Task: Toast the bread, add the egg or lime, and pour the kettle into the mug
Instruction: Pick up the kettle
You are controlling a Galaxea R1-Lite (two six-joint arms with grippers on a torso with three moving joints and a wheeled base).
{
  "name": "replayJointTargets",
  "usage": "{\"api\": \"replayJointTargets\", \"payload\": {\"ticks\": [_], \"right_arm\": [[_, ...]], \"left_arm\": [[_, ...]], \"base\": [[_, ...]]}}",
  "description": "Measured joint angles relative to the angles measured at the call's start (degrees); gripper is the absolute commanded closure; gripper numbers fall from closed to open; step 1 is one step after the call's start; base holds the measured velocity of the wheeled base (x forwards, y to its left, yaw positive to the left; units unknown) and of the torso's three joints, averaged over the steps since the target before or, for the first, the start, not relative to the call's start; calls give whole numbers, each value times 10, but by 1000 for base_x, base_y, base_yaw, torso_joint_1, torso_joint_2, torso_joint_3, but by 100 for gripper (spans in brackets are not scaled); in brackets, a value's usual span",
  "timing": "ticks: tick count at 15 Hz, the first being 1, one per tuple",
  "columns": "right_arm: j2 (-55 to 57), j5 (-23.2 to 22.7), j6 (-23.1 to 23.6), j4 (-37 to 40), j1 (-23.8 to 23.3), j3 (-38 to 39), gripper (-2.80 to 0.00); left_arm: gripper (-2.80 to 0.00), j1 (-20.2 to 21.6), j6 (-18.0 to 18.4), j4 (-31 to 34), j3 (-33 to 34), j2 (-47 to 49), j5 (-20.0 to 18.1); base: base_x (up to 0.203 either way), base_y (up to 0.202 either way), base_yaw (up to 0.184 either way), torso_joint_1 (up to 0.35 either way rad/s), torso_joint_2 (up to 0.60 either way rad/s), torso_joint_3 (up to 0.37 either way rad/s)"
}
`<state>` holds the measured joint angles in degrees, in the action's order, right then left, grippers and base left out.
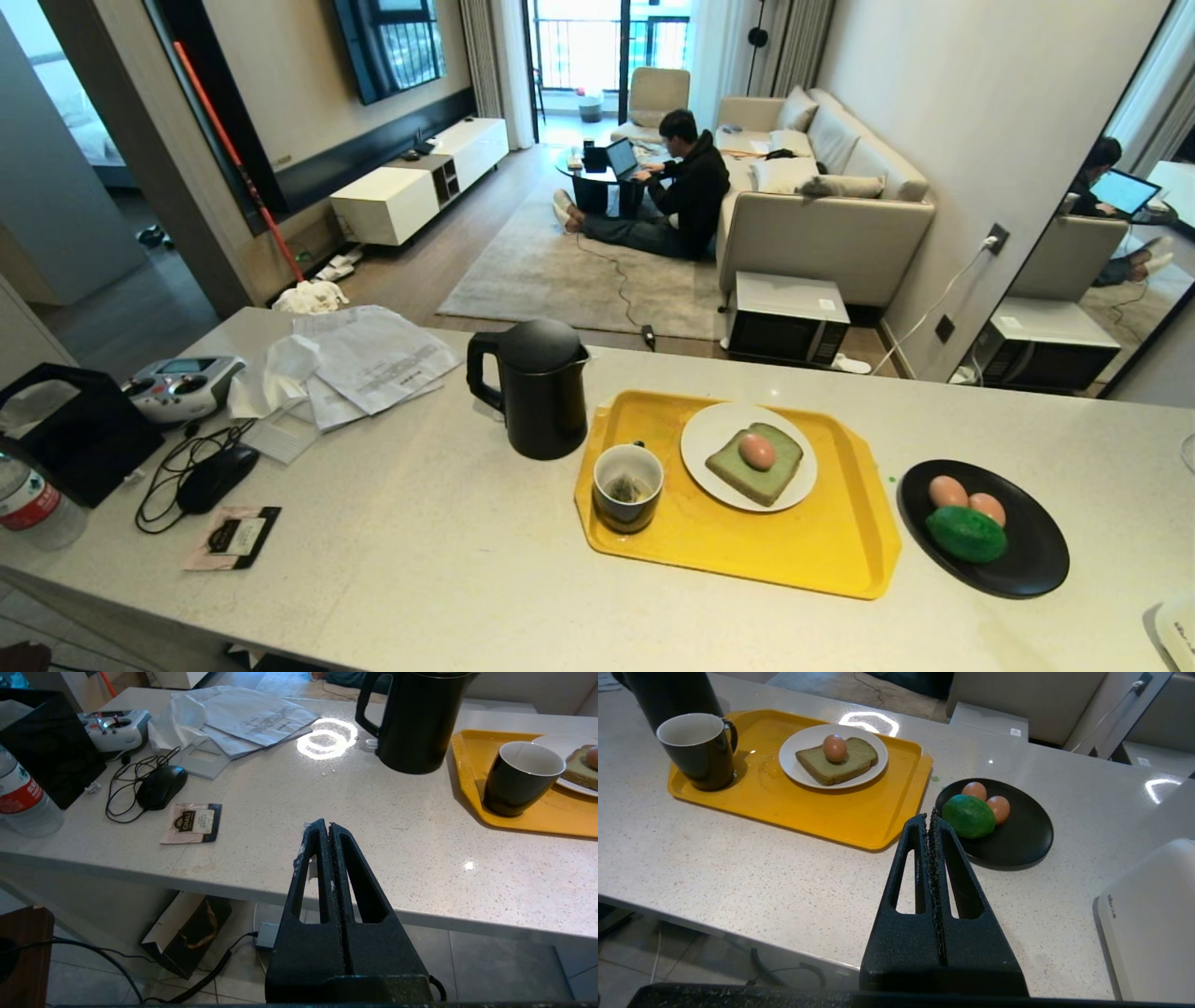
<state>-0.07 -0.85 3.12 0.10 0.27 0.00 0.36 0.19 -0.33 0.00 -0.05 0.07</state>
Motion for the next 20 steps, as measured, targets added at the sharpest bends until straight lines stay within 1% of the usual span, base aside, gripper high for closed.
{"api": "replayJointTargets", "payload": {"ticks": [6, 12, 20], "right_arm": [[0, 0, 1, 0, 0, 0, 0], [0, -1, 1, 0, 0, 0, 0], [0, -1, 1, 0, 0, 0, 0]], "left_arm": [[0, 0, 0, 0, 0, 0, 0], [0, 0, 0, 0, 0, 0, 0], [0, 0, 0, 0, 0, 0, 0]], "base": [[0, 0, 0, 0, 0, 0], [0, -5, 106, 0, 3, 2], [0, 0, 0, 0, 0, 0]]}}
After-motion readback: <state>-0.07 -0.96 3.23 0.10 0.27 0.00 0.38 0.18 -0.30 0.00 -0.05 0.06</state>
